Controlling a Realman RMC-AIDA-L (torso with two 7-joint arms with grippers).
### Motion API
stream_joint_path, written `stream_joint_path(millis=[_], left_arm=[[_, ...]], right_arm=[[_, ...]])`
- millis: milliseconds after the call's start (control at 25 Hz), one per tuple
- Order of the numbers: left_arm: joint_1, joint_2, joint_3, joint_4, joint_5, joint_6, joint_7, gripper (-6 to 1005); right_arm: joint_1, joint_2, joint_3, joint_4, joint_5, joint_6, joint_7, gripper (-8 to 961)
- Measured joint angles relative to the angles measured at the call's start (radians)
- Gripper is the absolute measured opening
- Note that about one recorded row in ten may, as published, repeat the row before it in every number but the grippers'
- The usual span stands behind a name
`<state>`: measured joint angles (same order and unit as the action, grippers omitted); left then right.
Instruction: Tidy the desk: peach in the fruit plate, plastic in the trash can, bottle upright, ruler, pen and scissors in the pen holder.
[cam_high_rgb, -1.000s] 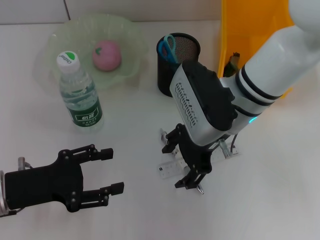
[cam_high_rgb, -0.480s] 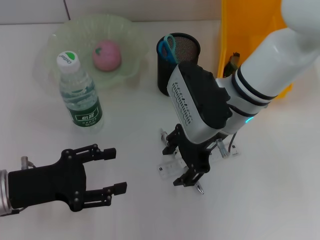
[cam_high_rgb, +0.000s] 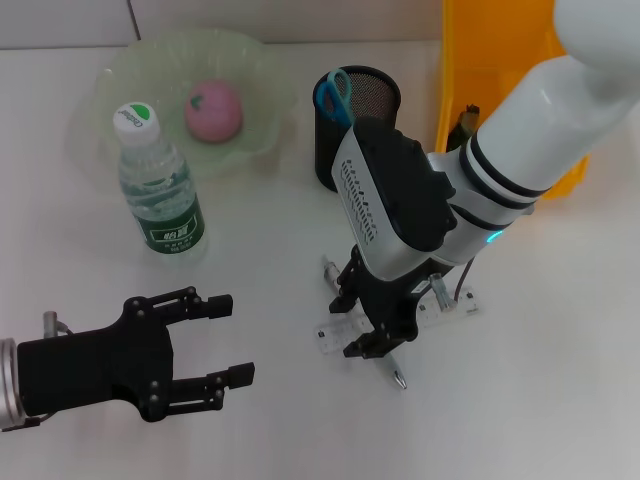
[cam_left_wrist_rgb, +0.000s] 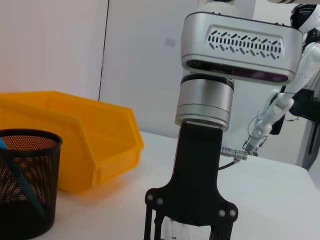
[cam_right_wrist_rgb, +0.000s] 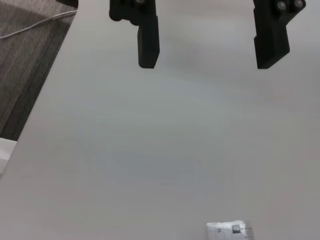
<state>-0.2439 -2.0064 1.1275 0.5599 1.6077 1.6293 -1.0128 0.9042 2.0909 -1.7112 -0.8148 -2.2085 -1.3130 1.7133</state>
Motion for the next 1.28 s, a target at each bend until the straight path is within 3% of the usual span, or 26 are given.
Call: stream_joint_path(millis=[200,280,520,720,920,1000,1080,1280], left_arm=[[0.000,0.000,0.000,0.000,0.000,0.000,0.000,783],[0.000,0.000,0.000,0.000,0.000,0.000,0.000,783],[0.000,0.000,-0.002,0.000,0.000,0.000,0.002,783],[0.000,0.000,-0.002,0.000,0.000,0.000,0.003,783],[-0.002,-0.005,-0.002,0.004,0.000,0.002,0.003,783],[-0.003,-0.009,-0.002,0.005,0.000,0.004,0.002,783],[-0.005,-0.014,-0.002,0.005,0.000,0.004,0.002,783],[-0.010,-0.028,-0.003,0.004,0.000,-0.002,0.002,783]], right_arm=[[0.002,0.001,-0.001,-0.004,0.000,0.000,0.011,515],[0.003,0.001,-0.001,-0.005,0.000,0.000,0.014,435],[0.002,0.001,0.006,-0.026,0.000,0.000,0.046,376],[-0.022,-0.004,0.025,-0.107,-0.011,0.002,0.133,387],[-0.075,-0.006,0.189,-0.264,-0.099,0.008,0.263,397],[-0.106,-0.007,0.292,-0.396,-0.136,0.032,0.338,402],[-0.117,-0.007,0.326,-0.439,-0.139,0.053,0.362,406],[-0.194,-0.005,0.446,-0.564,-0.005,0.242,0.435,417]])
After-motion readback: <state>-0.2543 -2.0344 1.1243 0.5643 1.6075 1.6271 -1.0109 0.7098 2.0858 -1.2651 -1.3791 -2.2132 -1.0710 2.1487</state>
